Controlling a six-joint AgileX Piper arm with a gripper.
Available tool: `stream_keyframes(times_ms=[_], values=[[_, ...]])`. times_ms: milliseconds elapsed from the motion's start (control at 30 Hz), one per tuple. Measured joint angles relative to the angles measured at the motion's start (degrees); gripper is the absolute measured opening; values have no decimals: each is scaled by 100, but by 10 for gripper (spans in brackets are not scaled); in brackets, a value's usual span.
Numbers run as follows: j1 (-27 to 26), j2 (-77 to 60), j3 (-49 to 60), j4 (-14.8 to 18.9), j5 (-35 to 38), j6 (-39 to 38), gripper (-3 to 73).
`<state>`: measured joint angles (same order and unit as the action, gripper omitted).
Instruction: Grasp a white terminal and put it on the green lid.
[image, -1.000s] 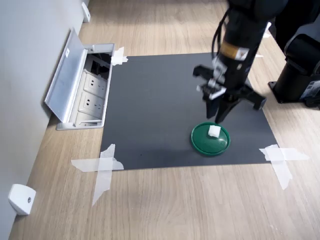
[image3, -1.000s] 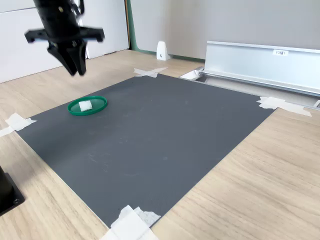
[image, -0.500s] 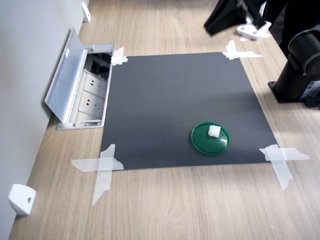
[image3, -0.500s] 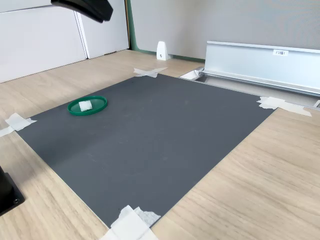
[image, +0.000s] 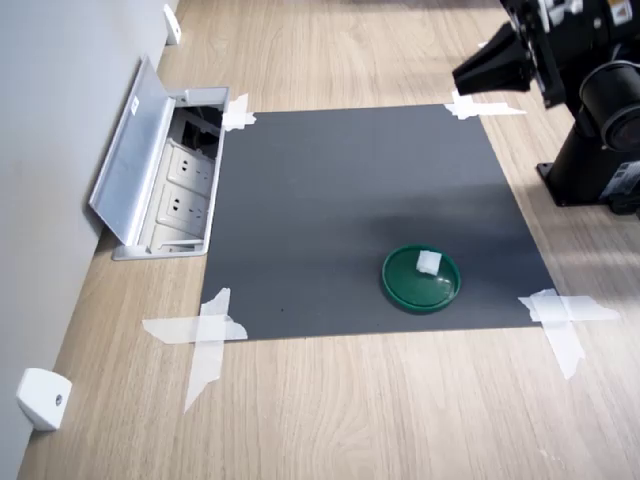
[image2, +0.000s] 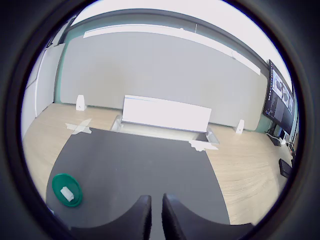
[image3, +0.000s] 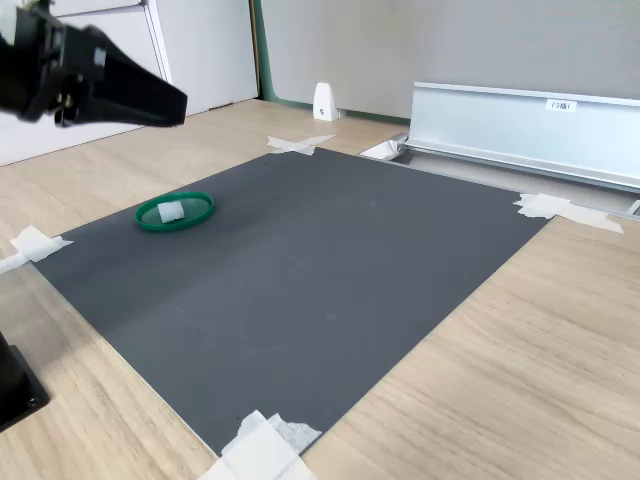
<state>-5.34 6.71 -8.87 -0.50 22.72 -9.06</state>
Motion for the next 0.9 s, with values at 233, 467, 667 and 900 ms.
stream_keyframes(times_ms=[233, 467, 667, 900], values=[[0, -727, 439, 170, 67, -11, 81], [0, -733, 444, 149, 91, -11, 81], [0, -733, 444, 149, 113, -11, 81], [0, -733, 444, 149, 117, -11, 79]])
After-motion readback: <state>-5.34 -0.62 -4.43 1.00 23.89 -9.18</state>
